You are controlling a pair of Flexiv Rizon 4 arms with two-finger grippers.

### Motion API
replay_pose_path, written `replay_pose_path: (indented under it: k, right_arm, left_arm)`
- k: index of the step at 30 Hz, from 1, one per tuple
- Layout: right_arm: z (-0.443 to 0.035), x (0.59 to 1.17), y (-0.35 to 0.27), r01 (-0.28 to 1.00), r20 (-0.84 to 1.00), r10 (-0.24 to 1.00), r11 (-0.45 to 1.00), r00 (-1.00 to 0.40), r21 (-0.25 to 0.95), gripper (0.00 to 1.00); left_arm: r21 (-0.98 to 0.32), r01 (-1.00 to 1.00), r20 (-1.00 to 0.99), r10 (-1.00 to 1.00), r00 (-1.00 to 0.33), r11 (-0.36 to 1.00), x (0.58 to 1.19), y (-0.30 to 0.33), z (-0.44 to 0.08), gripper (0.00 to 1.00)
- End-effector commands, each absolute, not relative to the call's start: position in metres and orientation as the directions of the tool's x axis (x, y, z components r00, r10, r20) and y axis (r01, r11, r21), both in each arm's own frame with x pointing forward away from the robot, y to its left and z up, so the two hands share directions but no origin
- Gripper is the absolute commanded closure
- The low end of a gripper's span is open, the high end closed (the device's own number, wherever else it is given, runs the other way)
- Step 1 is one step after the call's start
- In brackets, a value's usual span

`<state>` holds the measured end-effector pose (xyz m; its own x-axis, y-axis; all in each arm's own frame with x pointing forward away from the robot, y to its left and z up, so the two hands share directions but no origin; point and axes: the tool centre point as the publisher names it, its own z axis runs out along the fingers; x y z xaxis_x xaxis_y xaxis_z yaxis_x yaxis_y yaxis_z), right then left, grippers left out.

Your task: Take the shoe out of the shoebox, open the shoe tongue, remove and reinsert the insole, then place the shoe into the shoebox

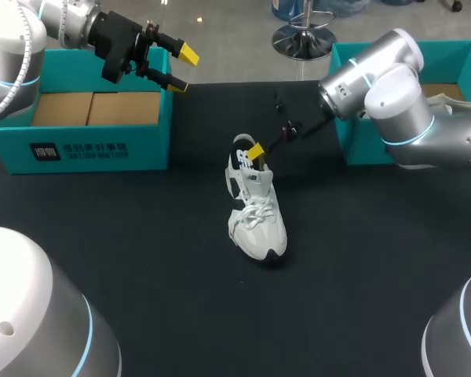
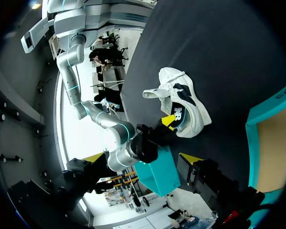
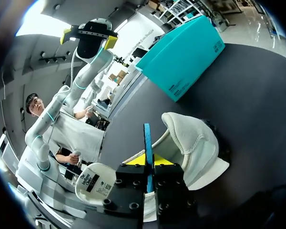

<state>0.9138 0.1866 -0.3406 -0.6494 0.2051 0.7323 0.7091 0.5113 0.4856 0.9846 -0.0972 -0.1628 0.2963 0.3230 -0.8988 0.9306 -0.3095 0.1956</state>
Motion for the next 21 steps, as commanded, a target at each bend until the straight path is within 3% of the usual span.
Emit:
replay_pose_path:
  k: [1,15,16,17,19,21]
  right_arm:
    - [-0.3444,0.9087,0.1888,0.715,0.739,0.208,0.511,-0.641,0.476,1.0]
    - [-0.3466,0.9004,0.1849,0.73,0.753,0.221,0.515,-0.619,0.449,1.0]
    - [-0.3462,0.901,0.1847,0.729,0.752,0.221,0.514,-0.621,0.451,0.96]
    - [-0.3453,0.9024,0.1843,0.728,0.748,0.222,0.512,-0.625,0.456,0.78]
    - [-0.3427,0.9046,0.1855,0.724,0.743,0.223,0.513,-0.631,0.461,0.57]
    - [-0.341,0.9064,0.1863,0.722,0.74,0.224,0.514,-0.634,0.463,0.51]
  left_arm:
    - [0.195,0.93,-0.898,0.324,0.297,-0.312,0.9849,-0.097,-0.1628,0.0]
    - [0.195,0.93,-0.898,0.324,0.297,-0.312,0.9849,-0.097,-0.1628,0.0]
    - [0.195,0.93,-0.898,0.324,0.297,-0.312,0.9849,-0.097,-0.1628,0.0]
    - [0.195,0.93,-0.898,0.324,0.297,-0.312,0.9849,-0.097,-0.1628,0.0]
    - [0.195,0.93,-0.898,0.324,0.297,-0.312,0.9849,-0.097,-0.1628,0.0]
    - [0.195,0.93,-0.898,0.324,0.297,-0.312,0.9849,-0.097,-0.1628,0.0]
